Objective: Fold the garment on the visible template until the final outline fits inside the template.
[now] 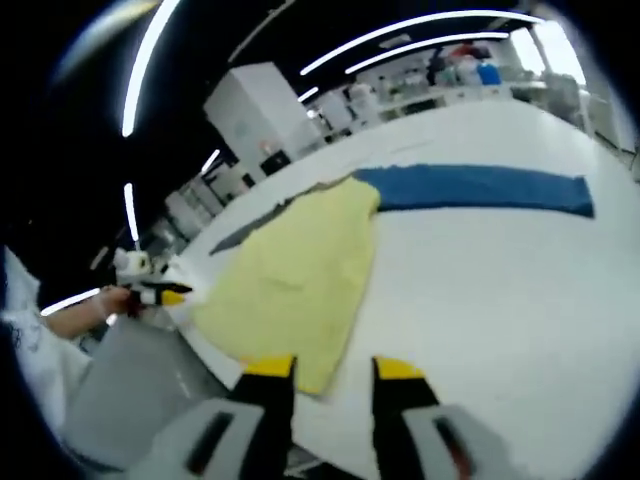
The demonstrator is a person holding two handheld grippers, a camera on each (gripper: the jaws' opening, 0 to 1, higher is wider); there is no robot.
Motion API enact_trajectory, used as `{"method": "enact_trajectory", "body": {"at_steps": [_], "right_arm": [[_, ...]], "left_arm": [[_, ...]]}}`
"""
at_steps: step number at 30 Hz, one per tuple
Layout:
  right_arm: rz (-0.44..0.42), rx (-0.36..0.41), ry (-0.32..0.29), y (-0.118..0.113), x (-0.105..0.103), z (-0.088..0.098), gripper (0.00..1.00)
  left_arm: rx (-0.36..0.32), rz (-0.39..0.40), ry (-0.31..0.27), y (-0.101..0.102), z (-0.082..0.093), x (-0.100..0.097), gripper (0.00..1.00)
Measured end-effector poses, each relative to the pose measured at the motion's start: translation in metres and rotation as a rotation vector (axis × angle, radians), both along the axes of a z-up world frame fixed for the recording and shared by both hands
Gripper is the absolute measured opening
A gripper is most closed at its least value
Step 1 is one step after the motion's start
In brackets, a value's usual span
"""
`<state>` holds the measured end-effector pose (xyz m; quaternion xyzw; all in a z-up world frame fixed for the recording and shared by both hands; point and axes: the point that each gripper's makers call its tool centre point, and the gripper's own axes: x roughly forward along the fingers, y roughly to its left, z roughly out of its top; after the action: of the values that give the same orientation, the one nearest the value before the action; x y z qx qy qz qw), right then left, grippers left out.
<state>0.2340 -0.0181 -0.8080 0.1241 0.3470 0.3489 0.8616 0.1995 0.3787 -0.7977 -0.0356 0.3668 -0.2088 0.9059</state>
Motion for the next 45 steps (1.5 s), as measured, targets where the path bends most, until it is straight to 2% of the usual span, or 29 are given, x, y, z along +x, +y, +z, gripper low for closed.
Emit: {"method": "enact_trajectory", "body": {"at_steps": [3,4,7,10,12,16,19,22,24,25,26,30,33,34,35,37,38,40,41,42,45], "right_arm": [[-0.008,0.000,-0.009,-0.004,0.007,0.001,0.66],[-0.009,0.002,-0.025,-0.005,0.011,0.004,0.71],[-0.030,0.003,-0.049,-0.009,0.021,0.007,0.87],[-0.049,0.002,-0.065,-0.011,0.029,0.011,0.99],[-0.047,-0.014,-0.065,-0.015,0.035,0.011,0.99],[-0.054,-0.061,-0.067,-0.032,0.053,0.008,0.99],[-0.112,-0.080,-0.072,-0.052,0.075,0.011,0.99],[-0.167,-0.067,-0.063,-0.075,0.100,0.015,0.96],[-0.217,-0.050,-0.053,-0.088,0.115,0.018,0.95],[-0.245,-0.045,-0.070,-0.097,0.127,0.022,0.96],[-0.252,-0.044,-0.078,-0.100,0.131,0.026,0.97],[-0.328,-0.077,-0.049,-0.131,0.152,0.026,0.91],[-0.474,-0.026,0.003,-0.160,0.171,0.023,0.90],[-0.491,-0.028,0.004,-0.165,0.174,0.022,0.88],[-0.518,-0.046,0.000,-0.176,0.179,0.019,0.85],[-0.569,-0.082,0.033,-0.195,0.184,0.009,0.83],[-0.589,-0.096,0.051,-0.196,0.181,0.007,0.81],[-0.618,-0.128,0.088,-0.207,0.179,0.000,0.71],[-0.622,-0.118,0.079,-0.209,0.183,0.000,0.66],[-0.650,-0.108,0.096,-0.213,0.183,-0.002,0.62],[-0.663,-0.131,0.117,-0.216,0.184,-0.009,0.53]], "left_arm": [[0.002,0.006,-0.058,-0.005,0.012,0.003,0.65],[-0.007,0.002,-0.094,-0.008,0.017,0.006,0.68],[-0.013,0.031,-0.138,-0.008,0.023,0.012,0.79],[-0.010,0.056,-0.183,-0.006,0.028,0.019,0.93],[-0.004,0.064,-0.261,-0.004,0.040,0.024,0.98],[-0.025,0.112,-0.377,0.006,0.062,0.032,0.98],[-0.026,0.123,-0.416,0.013,0.067,0.032,0.96],[-0.048,0.144,-0.429,0.022,0.069,0.033,0.90],[-0.050,0.171,-0.451,0.029,0.071,0.035,0.91],[-0.065,0.184,-0.460,0.036,0.071,0.037,0.91],[-0.069,0.196,-0.460,0.042,0.071,0.038,0.91],[-0.072,0.216,-0.467,0.039,0.074,0.037,0.90],[-0.087,0.218,-0.461,0.035,0.076,0.037,0.87],[-0.078,0.216,-0.455,0.034,0.075,0.037,0.86],[-0.074,0.209,-0.461,0.031,0.076,0.037,0.87],[-0.080,0.210,-0.456,0.028,0.077,0.036,0.87],[-0.078,0.209,-0.454,0.027,0.077,0.036,0.86],[-0.075,0.205,-0.445,0.036,0.070,0.037,0.84],[-0.073,0.207,-0.439,0.039,0.068,0.037,0.83],[-0.072,0.207,-0.436,0.042,0.066,0.037,0.83],[-0.073,0.210,-0.429,0.047,0.061,0.038,0.81]]}}
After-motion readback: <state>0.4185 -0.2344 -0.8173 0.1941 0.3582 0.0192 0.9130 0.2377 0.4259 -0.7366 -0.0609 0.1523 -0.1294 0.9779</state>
